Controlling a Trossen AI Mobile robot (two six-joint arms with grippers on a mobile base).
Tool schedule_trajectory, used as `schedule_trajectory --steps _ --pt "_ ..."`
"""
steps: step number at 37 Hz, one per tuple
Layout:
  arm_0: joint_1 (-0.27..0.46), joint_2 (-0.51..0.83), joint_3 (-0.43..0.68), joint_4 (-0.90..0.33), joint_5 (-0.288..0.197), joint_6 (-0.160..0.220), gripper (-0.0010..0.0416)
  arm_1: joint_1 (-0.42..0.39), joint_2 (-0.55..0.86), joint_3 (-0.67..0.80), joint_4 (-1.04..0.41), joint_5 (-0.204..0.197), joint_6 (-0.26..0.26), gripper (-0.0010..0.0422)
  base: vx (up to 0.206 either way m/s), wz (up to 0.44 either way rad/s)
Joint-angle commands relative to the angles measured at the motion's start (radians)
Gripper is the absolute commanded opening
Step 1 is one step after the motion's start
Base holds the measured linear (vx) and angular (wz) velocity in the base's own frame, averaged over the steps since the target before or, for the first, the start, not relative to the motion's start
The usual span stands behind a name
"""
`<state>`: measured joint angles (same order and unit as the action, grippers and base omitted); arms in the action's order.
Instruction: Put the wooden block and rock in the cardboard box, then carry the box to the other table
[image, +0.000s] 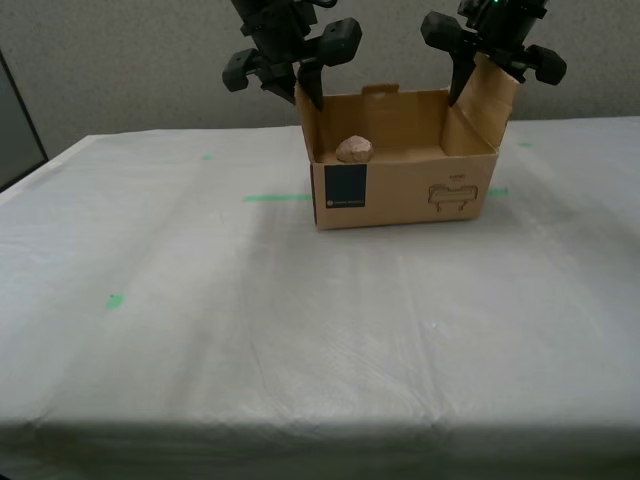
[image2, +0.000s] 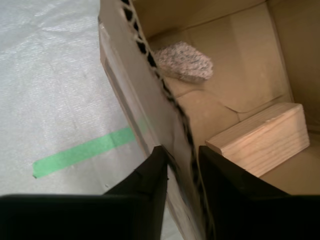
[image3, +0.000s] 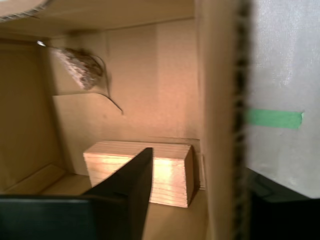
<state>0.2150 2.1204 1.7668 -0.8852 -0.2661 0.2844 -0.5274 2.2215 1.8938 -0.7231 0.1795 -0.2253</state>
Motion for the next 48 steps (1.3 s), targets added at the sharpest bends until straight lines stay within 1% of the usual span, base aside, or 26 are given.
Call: schedule_trajectory --steps 1,5,11,13,16,17,22,26,31,38,44,48 --pt "0.001 -0.001 0.002 0.002 -0.012 0.003 0.0208 -0.001 -0.001 0.002 0.002 0.011 -0.021 0.0133 0.000 -0.080" --pt "0.001 -0.001 0.002 0.002 -0.012 0.002 0.0268 -0.002 -0.001 0.002 0.002 0.011 -0.031 0.0184 0.000 -0.075" --pt "0.001 -0.001 0.002 0.002 -0.012 -0.016 0.0351 -0.002 -0.001 0.002 -0.005 0.011 -0.031 0.0259 0.001 -0.046" --pt "0.001 -0.001 0.002 0.002 -0.012 -0.028 0.0375 -0.002 -0.001 0.002 -0.010 0.011 -0.031 0.0284 0.000 0.000" --pt "0.001 -0.001 0.002 0.002 -0.012 -0.031 0.0404 -0.002 -0.001 0.002 -0.013 0.011 -0.031 0.0318 0.000 0.000" --pt "0.001 -0.001 0.002 0.002 -0.012 -0.031 0.0406 -0.002 -0.001 0.002 -0.013 0.011 -0.031 0.0330 0.000 0.000" --pt "0.001 -0.001 0.002 0.002 -0.012 -0.034 0.0378 -0.001 -0.001 0.002 -0.015 0.011 -0.030 0.0379 0.000 0.000" --pt "0.001 -0.001 0.002 0.001 -0.012 -0.034 0.0371 0.000 -0.001 0.002 -0.016 0.011 -0.030 0.0405 0.000 0.000" --pt "0.001 -0.001 0.002 0.000 -0.012 -0.035 0.0375 0.003 -0.001 0.002 -0.015 0.011 -0.031 0.0387 0.000 0.000" --pt "0.001 -0.001 0.002 -0.006 -0.012 -0.052 0.0396 0.011 -0.001 0.002 -0.013 0.011 -0.029 0.0400 0.000 0.000" --pt "0.001 -0.002 0.003 -0.011 -0.012 -0.052 0.0396 0.018 -0.002 0.002 -0.018 0.011 -0.027 0.0396 0.000 0.000" --pt "0.001 -0.010 0.003 -0.025 -0.012 -0.052 0.0396 0.020 -0.004 0.012 -0.062 0.011 -0.026 0.0396 0.000 0.000"
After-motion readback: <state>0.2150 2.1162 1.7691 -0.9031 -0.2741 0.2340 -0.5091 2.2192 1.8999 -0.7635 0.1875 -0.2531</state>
